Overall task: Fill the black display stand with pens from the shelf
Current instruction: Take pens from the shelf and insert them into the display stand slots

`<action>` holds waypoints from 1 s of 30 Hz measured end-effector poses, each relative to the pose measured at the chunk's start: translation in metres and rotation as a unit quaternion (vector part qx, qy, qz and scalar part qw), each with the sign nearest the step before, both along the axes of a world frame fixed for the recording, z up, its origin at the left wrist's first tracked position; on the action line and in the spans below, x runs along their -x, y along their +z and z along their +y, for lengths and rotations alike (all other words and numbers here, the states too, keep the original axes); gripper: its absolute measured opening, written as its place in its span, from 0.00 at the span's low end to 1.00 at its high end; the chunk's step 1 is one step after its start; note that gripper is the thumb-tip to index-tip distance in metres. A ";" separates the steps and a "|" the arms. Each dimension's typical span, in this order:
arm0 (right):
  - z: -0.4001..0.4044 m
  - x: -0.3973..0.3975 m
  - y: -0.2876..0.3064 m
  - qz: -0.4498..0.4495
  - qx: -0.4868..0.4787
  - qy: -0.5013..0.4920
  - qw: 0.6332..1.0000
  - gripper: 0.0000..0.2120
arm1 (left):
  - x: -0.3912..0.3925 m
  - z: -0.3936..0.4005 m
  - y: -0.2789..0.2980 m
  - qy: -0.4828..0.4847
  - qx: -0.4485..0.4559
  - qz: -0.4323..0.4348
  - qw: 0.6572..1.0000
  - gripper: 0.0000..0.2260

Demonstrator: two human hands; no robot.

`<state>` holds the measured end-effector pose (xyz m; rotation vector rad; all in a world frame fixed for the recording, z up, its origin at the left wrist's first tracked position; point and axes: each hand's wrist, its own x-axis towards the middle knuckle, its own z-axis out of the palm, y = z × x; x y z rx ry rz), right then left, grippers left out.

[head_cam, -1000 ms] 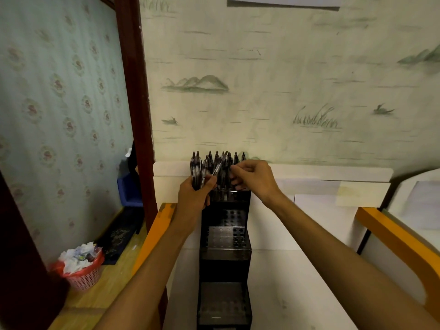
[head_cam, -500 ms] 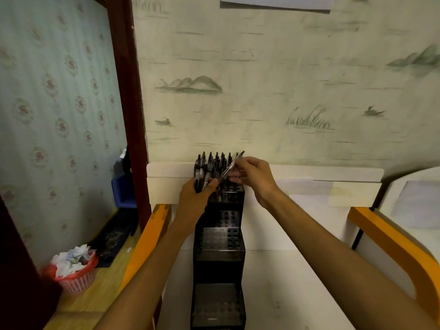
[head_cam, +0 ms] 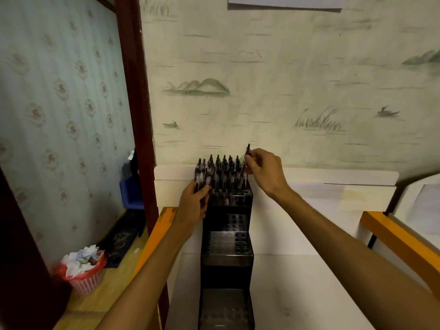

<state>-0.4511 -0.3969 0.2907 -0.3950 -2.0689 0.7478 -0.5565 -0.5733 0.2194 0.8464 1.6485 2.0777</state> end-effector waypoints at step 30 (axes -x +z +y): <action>-0.004 -0.009 -0.008 -0.011 0.223 0.157 0.962 0.06 | -0.010 0.025 0.005 0.017 -0.023 0.063 0.998 0.04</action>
